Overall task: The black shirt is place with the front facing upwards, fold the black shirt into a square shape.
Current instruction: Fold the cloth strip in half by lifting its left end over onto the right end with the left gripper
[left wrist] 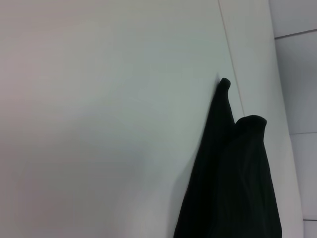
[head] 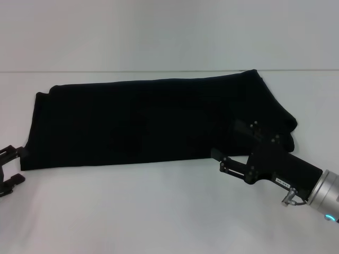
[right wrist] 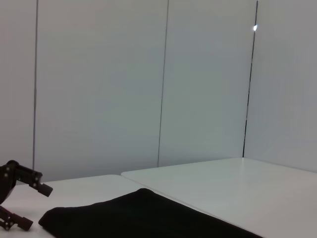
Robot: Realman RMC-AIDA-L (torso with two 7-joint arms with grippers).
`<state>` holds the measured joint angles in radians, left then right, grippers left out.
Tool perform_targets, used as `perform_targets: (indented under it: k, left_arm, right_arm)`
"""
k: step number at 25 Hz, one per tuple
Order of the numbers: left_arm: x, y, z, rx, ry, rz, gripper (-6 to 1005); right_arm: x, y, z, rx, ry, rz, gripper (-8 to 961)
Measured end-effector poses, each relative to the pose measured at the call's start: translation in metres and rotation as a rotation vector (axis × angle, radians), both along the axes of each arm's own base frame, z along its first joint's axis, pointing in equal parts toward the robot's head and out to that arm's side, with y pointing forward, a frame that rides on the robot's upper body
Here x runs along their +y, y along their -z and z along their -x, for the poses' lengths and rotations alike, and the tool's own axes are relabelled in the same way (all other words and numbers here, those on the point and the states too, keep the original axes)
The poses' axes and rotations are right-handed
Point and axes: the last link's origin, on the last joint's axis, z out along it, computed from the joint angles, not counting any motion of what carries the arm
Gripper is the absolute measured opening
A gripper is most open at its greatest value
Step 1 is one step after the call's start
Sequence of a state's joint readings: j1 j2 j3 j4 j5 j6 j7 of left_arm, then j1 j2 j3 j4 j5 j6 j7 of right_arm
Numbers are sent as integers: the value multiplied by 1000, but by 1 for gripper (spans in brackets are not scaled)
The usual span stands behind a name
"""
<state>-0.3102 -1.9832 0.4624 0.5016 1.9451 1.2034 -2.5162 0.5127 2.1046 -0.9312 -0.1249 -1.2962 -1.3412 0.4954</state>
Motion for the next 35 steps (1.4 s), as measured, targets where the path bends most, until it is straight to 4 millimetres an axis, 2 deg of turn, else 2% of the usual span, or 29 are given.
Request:
perform_targets:
  k: [35]
  left_arm:
    - [21,2,-3,31,-15,-11,718]
  right_arm:
    - [6,2,3,-17,-2,0,906]
